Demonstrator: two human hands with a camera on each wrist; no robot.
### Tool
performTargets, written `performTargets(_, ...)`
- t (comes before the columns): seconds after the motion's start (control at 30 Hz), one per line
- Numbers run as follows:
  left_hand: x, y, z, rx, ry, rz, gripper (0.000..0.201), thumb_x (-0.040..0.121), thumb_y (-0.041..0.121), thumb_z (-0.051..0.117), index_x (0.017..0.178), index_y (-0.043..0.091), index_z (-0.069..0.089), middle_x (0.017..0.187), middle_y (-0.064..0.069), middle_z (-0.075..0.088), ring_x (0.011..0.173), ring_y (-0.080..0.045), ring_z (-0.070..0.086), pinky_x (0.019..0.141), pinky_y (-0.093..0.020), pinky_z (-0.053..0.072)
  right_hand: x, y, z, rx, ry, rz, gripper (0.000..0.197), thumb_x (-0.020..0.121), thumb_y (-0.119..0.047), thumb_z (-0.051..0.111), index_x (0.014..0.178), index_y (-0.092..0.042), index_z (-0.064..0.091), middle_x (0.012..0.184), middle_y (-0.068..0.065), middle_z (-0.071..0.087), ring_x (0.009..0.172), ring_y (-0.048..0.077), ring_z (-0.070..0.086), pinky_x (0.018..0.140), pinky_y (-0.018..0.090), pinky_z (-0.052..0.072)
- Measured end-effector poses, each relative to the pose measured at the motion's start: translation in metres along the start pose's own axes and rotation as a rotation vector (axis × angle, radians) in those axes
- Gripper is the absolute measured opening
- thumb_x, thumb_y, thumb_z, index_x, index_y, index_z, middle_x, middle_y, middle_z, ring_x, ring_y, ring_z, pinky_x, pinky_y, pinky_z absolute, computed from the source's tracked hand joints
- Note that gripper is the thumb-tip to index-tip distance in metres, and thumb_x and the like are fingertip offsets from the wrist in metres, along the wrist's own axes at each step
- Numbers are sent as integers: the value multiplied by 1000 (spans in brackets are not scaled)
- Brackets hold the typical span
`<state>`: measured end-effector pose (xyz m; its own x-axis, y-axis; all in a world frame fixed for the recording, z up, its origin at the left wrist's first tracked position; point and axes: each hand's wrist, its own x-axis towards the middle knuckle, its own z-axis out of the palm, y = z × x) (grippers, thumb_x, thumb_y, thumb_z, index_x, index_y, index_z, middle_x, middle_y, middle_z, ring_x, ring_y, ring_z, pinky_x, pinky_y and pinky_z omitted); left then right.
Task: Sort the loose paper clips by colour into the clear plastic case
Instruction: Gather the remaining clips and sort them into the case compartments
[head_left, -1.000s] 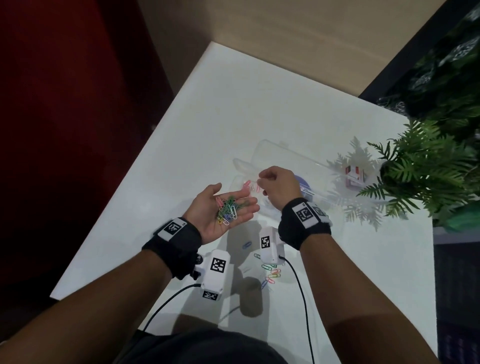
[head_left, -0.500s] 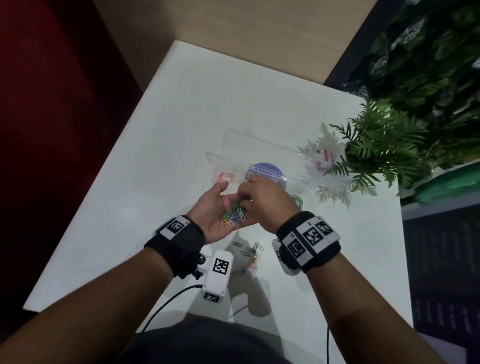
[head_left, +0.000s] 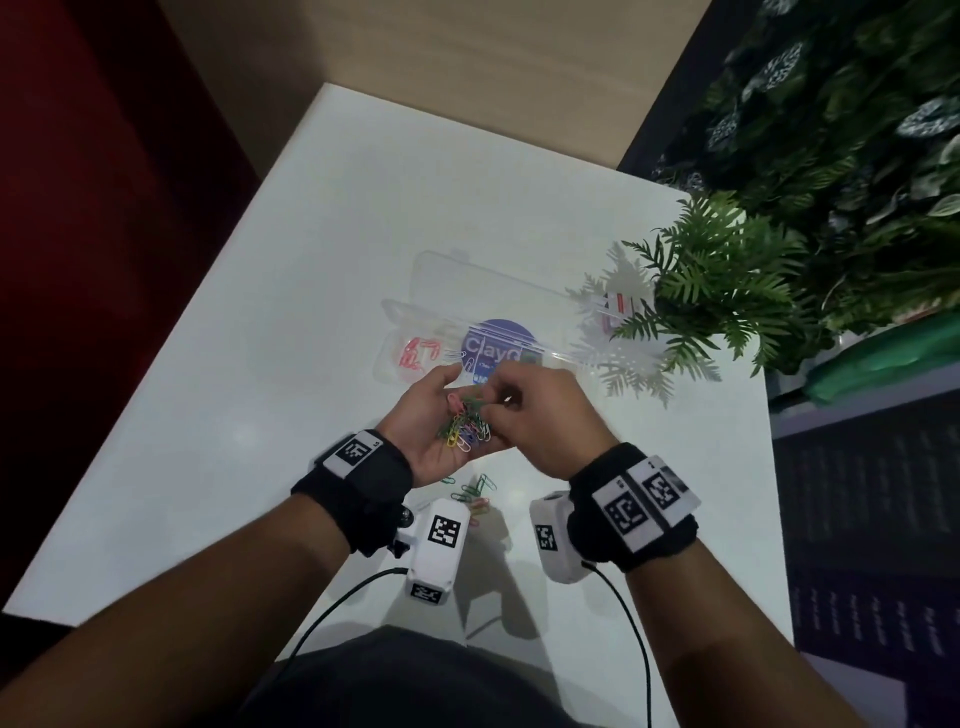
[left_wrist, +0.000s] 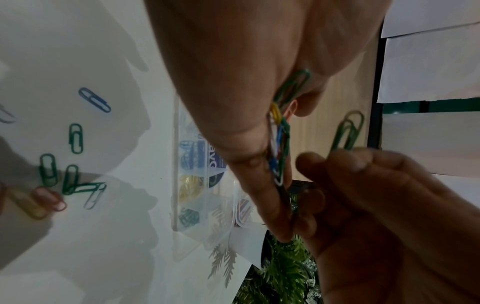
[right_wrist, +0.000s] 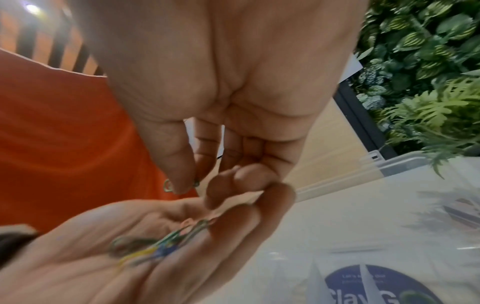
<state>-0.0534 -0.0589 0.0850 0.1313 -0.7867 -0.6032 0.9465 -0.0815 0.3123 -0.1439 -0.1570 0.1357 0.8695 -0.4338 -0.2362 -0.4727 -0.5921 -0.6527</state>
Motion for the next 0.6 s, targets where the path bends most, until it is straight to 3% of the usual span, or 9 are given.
performTargets(0.07,0,-3,5,12,-15,7,70,101,38,24,67,1,73,67,-13,67,56,-19,66,58,-28,57,-5,-3,8,-59,21,-15,2,82,-11,61,81,-10,60,78,3,64,72,19,58,66,31,47)
performTargets(0.13,2,-4,5,21,8,11,71,101,39,25,62,3,73,62,-10,65,52,-17,63,52,-23,54,-8,-5,15,-122,31,-22,3,83,-9,56,81,-10,56,80,6,63,74,22,55,64,33,46)
performTargets(0.27,7,-6,3,46,87,11,65,99,42,31,63,5,70,60,-7,58,49,-15,55,49,-21,48,-7,-5,21,-193,14,-21,18,84,-7,50,75,-20,41,77,4,52,73,23,47,59,32,39)
performTargets(0.4,8,-9,2,62,94,8,67,99,43,31,60,6,70,56,-6,58,48,-15,56,49,-21,47,-5,-4,26,-219,10,-35,19,84,-7,48,75,-20,39,80,6,51,77,25,49,66,40,45)
performTargets(0.53,7,-8,3,23,22,-4,68,100,41,28,67,3,74,64,-11,66,53,-18,63,53,-23,53,-6,2,25,-90,86,-22,10,83,-6,53,75,-12,51,78,4,58,72,21,51,65,35,42)
performTargets(0.6,7,-7,4,10,-16,-15,65,100,40,26,80,-1,73,74,-16,68,60,-22,67,59,-29,57,-4,9,21,34,148,28,7,81,-7,59,77,-12,57,78,3,65,71,20,57,66,31,45)
